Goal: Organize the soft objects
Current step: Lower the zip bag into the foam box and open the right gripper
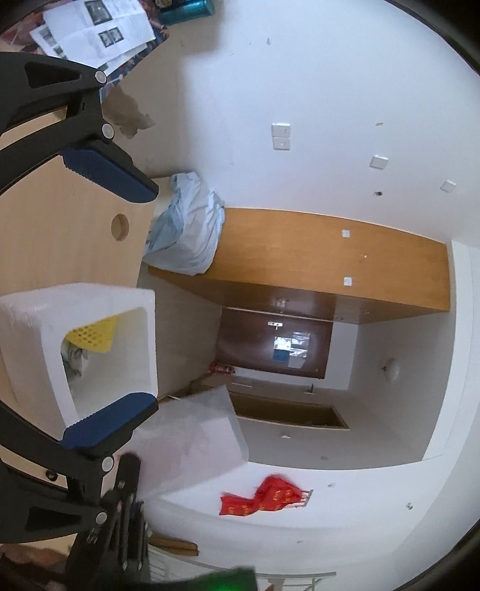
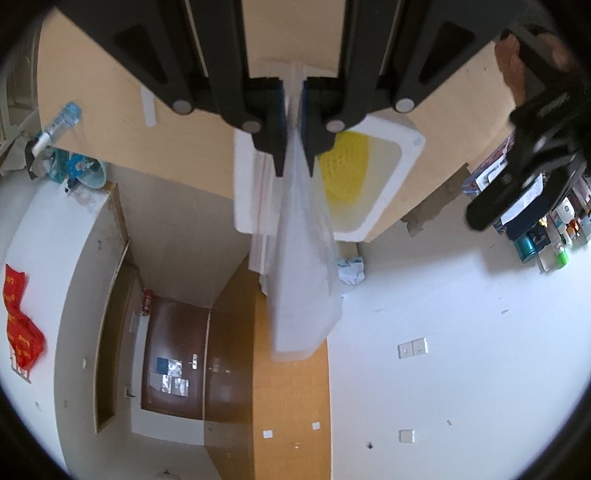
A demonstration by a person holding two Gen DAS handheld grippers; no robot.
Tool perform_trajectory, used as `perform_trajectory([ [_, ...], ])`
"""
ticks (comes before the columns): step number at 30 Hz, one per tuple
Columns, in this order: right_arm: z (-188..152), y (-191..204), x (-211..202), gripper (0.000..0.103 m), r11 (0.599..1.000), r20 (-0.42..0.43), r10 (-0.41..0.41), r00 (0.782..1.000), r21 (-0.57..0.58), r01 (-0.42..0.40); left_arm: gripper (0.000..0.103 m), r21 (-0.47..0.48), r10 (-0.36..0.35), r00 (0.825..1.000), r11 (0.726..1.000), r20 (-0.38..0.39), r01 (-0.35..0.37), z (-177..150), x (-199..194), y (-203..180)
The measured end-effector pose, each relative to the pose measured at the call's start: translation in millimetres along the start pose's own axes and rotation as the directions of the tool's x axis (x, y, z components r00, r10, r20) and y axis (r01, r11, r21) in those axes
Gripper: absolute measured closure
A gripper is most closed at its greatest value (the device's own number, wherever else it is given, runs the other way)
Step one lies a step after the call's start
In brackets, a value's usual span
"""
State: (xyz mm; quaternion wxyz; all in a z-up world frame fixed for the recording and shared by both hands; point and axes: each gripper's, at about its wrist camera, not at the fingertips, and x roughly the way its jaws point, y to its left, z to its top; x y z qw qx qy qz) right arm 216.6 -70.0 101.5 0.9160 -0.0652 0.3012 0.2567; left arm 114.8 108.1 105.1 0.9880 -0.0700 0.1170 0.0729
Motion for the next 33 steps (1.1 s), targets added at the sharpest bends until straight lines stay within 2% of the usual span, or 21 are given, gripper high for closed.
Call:
perform_trajectory([
  [3, 6, 4, 10, 0.095, 1.000, -0.006, 0.027, 1.000, 0.007, -0.027, 0.000, -0.021, 0.005, 1.000, 1.000, 0.027, -0.004, 1, -11, 8],
  [15, 8, 12, 66, 0.095, 1.000, -0.121, 0.013, 0.993, 0.022, -0.011, 0.000, -0.003, -0.006, 1.000, 1.000, 0.000, 0.006, -7, -10, 12],
  [29, 4, 14, 85, 0.095, 1.000, -0.213, -0.003, 0.977, -0.004, 0.003, 0.000, -0.013, -0.013, 1.000, 1.000, -0.009, 0.013, -6, -9, 11],
  [31, 4, 12, 84, 0.094, 1.000, -0.207, -0.003, 0.978, 0.009, 0.005, 0.000, -0.010, -0.009, 1.000, 1.000, -0.006, 0.009, -6, -9, 11],
  [32, 4, 12, 83, 0.090, 1.000, -0.207, -0.009, 0.978, 0.008, 0.011, 0.000, -0.011, -0.011, 1.000, 1.000, -0.007, 0.011, -6, -9, 11],
  [33, 4, 12, 83, 0.080, 1.000, -0.210, -0.013, 0.978, 0.006, 0.014, 0.000, -0.012, -0.015, 1.000, 1.000, -0.010, 0.015, -7, -9, 11],
])
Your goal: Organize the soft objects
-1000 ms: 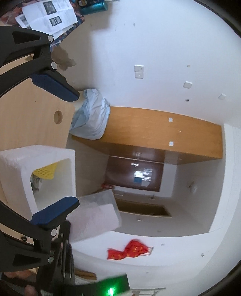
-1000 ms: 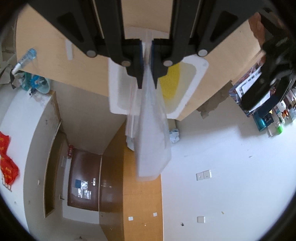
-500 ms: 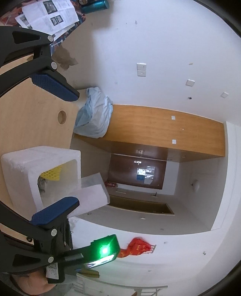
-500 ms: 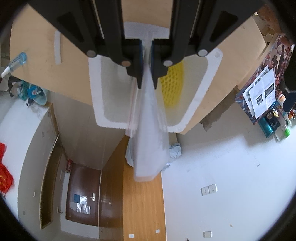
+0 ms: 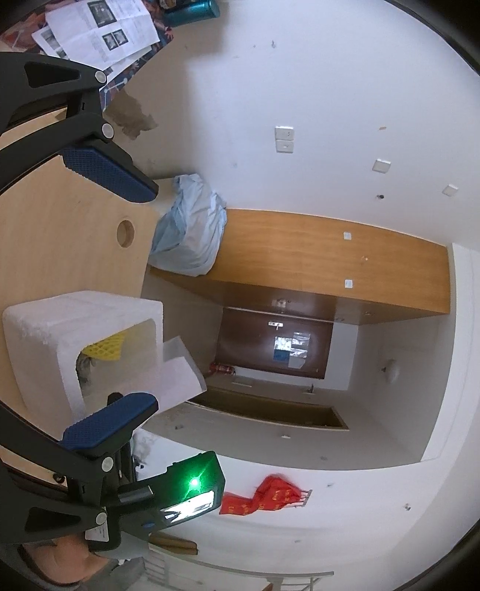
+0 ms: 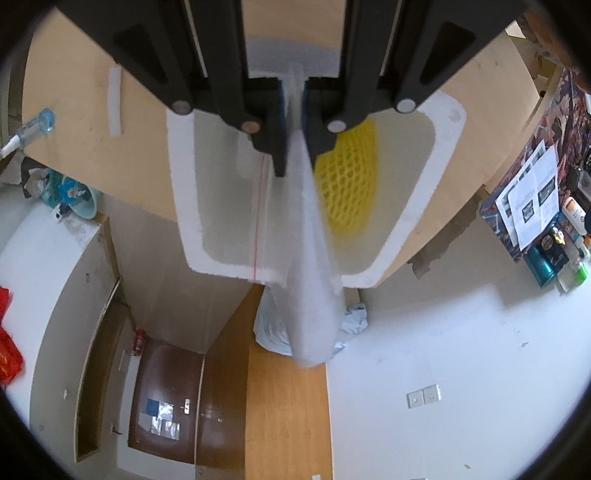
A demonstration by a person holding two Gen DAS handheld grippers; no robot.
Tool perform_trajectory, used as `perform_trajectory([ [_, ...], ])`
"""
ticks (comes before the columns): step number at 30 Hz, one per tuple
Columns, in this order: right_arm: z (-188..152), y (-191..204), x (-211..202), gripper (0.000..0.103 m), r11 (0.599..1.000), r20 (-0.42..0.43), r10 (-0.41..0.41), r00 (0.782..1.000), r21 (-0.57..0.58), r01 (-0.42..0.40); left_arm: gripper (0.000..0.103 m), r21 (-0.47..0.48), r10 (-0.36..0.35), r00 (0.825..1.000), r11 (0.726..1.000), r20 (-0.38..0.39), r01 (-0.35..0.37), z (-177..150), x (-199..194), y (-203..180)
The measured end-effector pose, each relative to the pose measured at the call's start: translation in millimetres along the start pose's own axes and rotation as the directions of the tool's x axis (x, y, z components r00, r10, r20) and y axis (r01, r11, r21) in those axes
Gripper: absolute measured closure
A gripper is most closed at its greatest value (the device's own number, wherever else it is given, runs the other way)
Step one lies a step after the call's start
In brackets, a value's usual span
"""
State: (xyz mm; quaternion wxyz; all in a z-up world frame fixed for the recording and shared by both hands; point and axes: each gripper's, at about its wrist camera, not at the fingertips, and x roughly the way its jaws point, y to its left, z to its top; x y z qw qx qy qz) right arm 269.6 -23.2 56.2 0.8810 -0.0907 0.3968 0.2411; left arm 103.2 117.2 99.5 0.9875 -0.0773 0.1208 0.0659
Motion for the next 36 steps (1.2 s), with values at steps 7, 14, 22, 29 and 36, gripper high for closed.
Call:
perform_trajectory([
  [7, -4, 3, -12, 0.036, 0.999, 0.061, -0.043, 0.997, -0.011, 0.044, 0.000, -0.005, -0.002, 1.000, 1.000, -0.001, 0.002, -1, -2, -1],
  [14, -5, -8, -30, 0.032, 0.999, 0.104, -0.028, 0.994, 0.024, 0.026, 0.000, -0.007, -0.009, 1.000, 1.000, 0.001, 0.009, -2, -4, -1],
  [22, -17, -12, -58, 0.028, 0.999, 0.151, -0.032, 0.988, 0.019, 0.029, 0.000, -0.007, -0.025, 1.000, 1.000, 0.008, 0.025, -2, -10, -11],
  [29, -48, -36, -108, 0.006, 0.995, 0.245, -0.088, 0.966, 0.077, 0.071, 0.000, 0.010, -0.103, 0.995, 0.995, -0.006, 0.103, -7, -23, -34],
  [36, -91, -84, -144, 0.000, 0.968, 0.275, -0.167, 0.947, 0.229, 0.104, 0.000, 0.067, -0.221, 0.974, 0.972, -0.055, 0.224, -17, -31, -76],
])
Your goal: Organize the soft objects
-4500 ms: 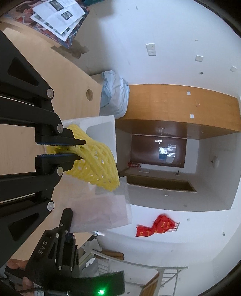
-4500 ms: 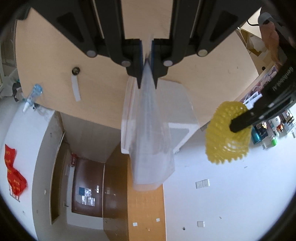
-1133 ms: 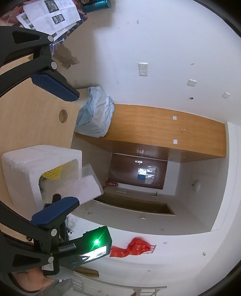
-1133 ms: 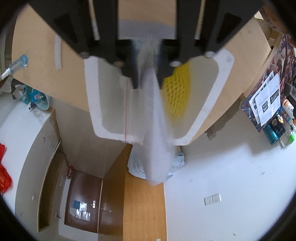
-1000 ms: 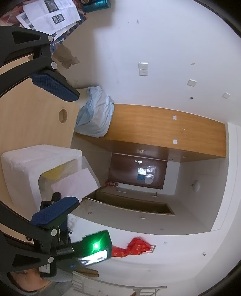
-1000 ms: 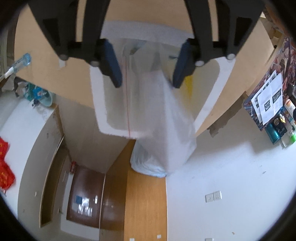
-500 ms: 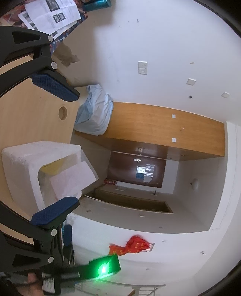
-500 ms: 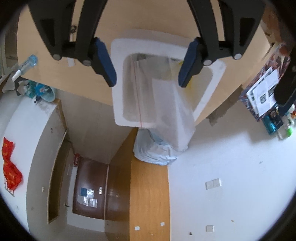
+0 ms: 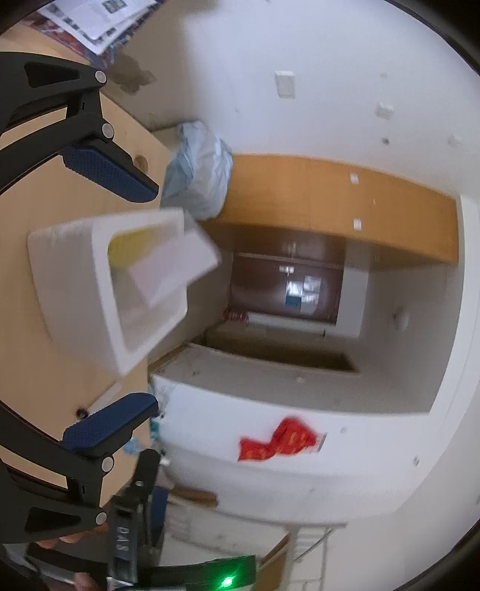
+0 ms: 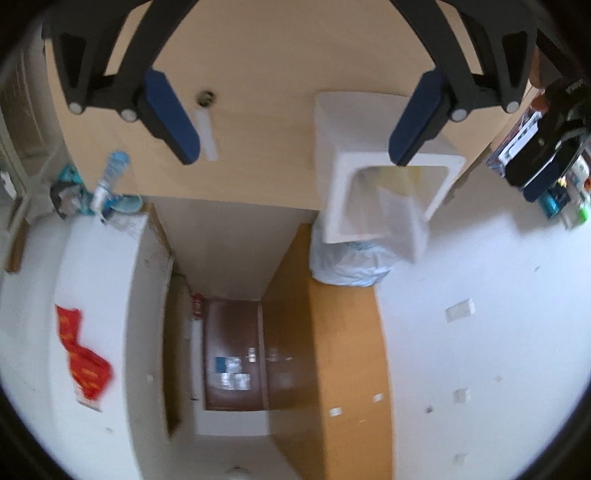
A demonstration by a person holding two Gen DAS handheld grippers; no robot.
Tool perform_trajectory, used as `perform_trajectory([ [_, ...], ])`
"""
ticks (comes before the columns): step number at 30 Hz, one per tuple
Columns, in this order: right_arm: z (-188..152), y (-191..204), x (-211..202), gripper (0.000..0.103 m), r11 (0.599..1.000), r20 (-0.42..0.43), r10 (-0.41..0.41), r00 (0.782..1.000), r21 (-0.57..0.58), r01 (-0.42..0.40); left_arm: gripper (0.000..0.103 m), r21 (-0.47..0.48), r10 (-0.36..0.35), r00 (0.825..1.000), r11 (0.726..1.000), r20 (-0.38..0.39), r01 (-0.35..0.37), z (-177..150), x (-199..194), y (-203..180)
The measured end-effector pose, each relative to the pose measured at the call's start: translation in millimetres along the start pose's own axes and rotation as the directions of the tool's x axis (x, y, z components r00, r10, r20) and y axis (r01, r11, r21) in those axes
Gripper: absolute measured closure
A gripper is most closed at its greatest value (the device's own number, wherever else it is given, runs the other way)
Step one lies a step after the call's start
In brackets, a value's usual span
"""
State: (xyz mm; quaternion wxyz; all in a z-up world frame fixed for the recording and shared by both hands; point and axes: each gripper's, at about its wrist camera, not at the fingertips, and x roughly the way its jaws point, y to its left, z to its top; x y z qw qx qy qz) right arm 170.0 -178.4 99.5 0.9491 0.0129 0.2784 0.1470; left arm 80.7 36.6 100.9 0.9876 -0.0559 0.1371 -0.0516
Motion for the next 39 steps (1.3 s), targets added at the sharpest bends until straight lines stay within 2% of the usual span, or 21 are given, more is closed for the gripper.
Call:
perform_trajectory([
  [6, -19, -39, -12, 0.000, 0.994, -0.027, -0.085, 0.996, 0.072, 0.087, 0.000, 0.041, -0.122, 0.990, 0.991, -0.064, 0.125, -9, 8, -41],
  [11, -43, -63, -7, 0.000, 0.984, -0.065, -0.145, 0.987, 0.096, 0.151, 0.000, 0.072, -0.181, 0.977, 0.979, -0.113, 0.190, -25, 15, -71],
  [16, -65, -73, 21, 0.000, 0.977, -0.121, -0.198, 0.973, 0.056, 0.206, 0.000, 0.056, -0.193, 0.974, 0.978, -0.115, 0.201, -36, 19, -80],
  [22, -88, -71, 65, 0.002, 0.983, -0.190, -0.181, 0.965, 0.001, 0.184, 0.000, 0.064, -0.199, 0.964, 0.975, -0.176, 0.213, -56, 40, -89],
  [29, -98, -72, 107, 0.013, 0.988, -0.267, -0.148, 0.952, -0.007, 0.152, 0.000, 0.038, -0.186, 0.965, 0.980, -0.186, 0.196, -70, 56, -78],
  [34, -105, -71, 125, 0.017, 0.990, -0.299, -0.139, 0.944, -0.016, 0.141, 0.000, 0.028, -0.180, 0.965, 0.982, -0.189, 0.188, -75, 63, -70],
  [39, -107, -73, 140, 0.027, 0.990, -0.325, -0.139, 0.935, -0.010, 0.144, 0.000, 0.042, -0.182, 0.960, 0.980, -0.211, 0.195, -80, 71, -74],
])
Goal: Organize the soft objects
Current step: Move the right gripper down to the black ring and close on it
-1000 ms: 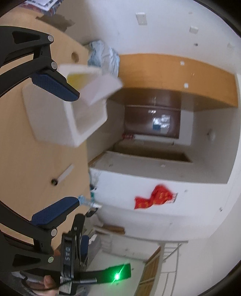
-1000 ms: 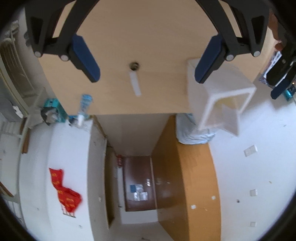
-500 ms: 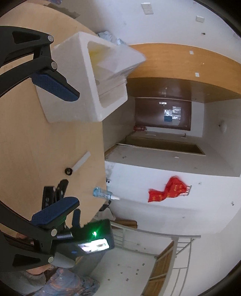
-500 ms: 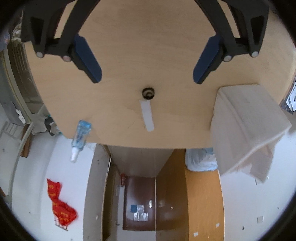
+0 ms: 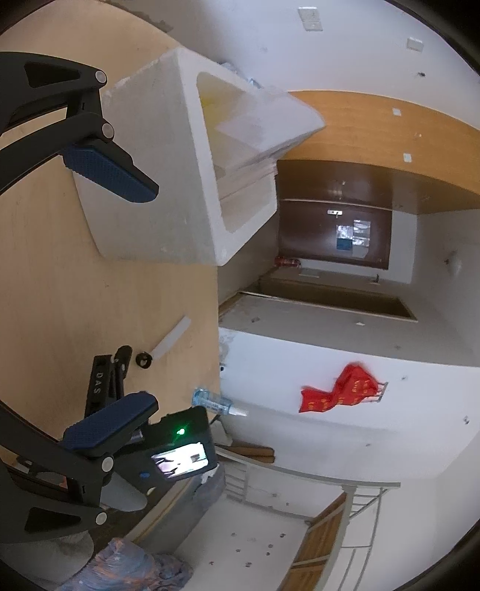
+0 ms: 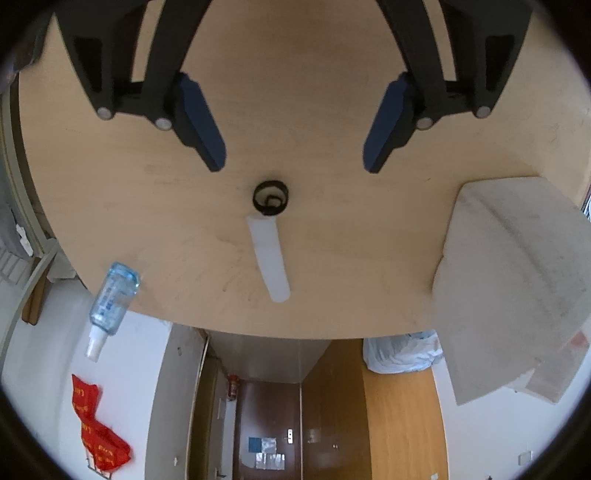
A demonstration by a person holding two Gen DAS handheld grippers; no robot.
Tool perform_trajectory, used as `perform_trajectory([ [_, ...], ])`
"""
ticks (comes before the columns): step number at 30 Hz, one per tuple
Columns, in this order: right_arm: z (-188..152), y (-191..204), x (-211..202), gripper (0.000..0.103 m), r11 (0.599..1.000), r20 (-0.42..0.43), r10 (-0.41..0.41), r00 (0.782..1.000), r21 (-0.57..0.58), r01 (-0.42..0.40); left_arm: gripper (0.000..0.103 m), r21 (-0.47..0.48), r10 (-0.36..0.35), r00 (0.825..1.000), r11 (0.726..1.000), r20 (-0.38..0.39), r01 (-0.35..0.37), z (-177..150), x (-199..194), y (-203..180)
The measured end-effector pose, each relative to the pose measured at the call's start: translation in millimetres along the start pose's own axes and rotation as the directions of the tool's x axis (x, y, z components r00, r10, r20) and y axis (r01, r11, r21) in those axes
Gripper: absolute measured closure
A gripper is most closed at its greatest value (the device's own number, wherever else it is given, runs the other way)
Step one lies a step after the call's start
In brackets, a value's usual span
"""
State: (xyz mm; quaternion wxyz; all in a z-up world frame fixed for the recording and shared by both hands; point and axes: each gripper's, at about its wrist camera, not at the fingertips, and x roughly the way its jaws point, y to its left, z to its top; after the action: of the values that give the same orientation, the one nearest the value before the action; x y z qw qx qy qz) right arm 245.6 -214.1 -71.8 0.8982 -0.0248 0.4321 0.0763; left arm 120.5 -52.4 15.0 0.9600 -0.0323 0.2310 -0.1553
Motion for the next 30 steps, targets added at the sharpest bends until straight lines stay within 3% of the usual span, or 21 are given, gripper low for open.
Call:
perform_trajectory([
  [14, 3, -1, 19, 0.036, 1.000, -0.041, -0.009, 0.999, 0.006, 0.009, 0.000, 0.000, -0.008, 1.000, 1.000, -0.022, 0.008, -4, 12, 1],
  [27, 8, 8, 24, 0.037, 0.999, -0.045, -0.035, 0.998, -0.004, 0.035, 0.000, -0.005, -0.011, 0.999, 1.000, -0.046, 0.011, -8, 19, 0],
  [28, 8, 8, 24, 0.039, 0.999, -0.046, -0.035, 0.998, -0.003, 0.035, 0.000, -0.007, -0.009, 0.999, 1.000, -0.043, 0.009, -9, 18, 1],
  [30, 9, 7, 25, 0.052, 1.000, -0.045, -0.028, 0.999, -0.002, 0.028, 0.000, -0.007, -0.006, 0.999, 1.000, -0.036, 0.006, -8, 16, 3],
])
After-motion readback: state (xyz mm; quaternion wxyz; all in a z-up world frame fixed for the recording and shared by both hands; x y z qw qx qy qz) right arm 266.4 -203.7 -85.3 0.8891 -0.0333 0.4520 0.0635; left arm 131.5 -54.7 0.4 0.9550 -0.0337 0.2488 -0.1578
